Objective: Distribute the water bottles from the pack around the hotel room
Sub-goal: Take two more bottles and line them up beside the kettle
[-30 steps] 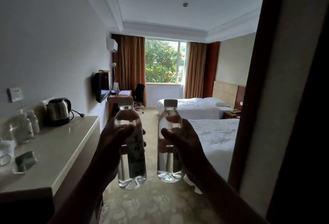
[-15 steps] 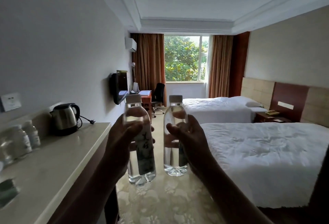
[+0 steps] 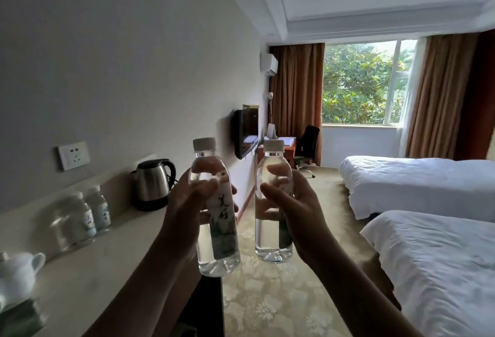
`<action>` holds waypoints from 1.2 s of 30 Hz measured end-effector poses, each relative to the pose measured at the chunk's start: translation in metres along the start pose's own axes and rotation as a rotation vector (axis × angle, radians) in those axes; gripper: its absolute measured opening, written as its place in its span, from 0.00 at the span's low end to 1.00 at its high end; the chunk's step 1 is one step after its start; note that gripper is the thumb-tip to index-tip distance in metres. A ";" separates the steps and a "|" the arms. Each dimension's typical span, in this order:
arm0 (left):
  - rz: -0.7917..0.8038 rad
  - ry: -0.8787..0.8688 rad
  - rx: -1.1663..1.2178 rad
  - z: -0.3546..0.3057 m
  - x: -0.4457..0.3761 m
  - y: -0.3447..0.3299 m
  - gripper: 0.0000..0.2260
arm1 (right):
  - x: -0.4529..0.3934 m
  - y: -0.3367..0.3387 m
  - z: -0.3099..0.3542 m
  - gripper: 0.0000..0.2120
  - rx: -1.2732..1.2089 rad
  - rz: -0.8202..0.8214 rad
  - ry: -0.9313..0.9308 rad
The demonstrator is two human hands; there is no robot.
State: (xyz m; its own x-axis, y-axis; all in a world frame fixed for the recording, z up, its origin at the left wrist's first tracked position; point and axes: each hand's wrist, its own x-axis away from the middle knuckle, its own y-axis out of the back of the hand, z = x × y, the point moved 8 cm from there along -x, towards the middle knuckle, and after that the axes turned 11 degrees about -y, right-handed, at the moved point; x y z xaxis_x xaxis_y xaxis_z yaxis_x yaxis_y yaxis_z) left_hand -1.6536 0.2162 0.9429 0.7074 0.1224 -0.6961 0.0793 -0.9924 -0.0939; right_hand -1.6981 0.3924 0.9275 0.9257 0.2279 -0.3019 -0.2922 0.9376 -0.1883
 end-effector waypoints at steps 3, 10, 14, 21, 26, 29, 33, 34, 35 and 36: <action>-0.011 -0.028 0.014 0.037 -0.038 0.018 0.14 | -0.053 -0.002 -0.024 0.24 0.000 0.014 -0.012; -0.075 -0.074 0.056 0.129 -0.133 0.060 0.17 | -0.186 -0.006 -0.064 0.23 0.042 0.012 -0.021; -0.110 -0.057 0.027 0.173 -0.173 0.089 0.18 | -0.254 -0.019 -0.081 0.21 0.038 0.050 -0.016; -0.281 0.010 -0.137 0.228 -0.191 0.172 0.25 | -0.352 -0.081 -0.153 0.18 -0.016 0.219 -0.087; -0.456 0.019 -0.286 0.241 -0.170 0.235 0.16 | -0.388 -0.158 -0.219 0.15 -0.073 0.471 -0.159; -0.566 0.049 -0.432 0.240 -0.150 0.271 0.20 | -0.392 -0.208 -0.249 0.17 -0.080 0.650 -0.146; -0.759 0.084 -0.568 0.248 -0.104 0.317 0.27 | -0.381 -0.259 -0.297 0.22 -0.043 0.774 -0.089; -0.819 0.095 -0.591 0.253 -0.091 0.325 0.27 | -0.377 -0.268 -0.312 0.25 -0.031 0.782 -0.082; -0.876 0.109 -0.612 0.258 -0.077 0.331 0.27 | -0.373 -0.277 -0.327 0.27 -0.030 0.790 -0.092; -0.928 0.127 -0.633 0.264 -0.063 0.336 0.25 | -0.368 -0.285 -0.343 0.29 -0.027 0.798 -0.110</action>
State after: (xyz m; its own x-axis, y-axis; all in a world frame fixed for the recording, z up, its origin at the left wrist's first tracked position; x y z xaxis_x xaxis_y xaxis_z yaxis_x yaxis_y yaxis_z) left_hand -1.8570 -0.1220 0.7670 0.2535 0.8488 -0.4641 0.9271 -0.3500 -0.1338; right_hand -2.0385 -0.0485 0.7716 0.4534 0.8521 -0.2616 -0.8797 0.4750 0.0226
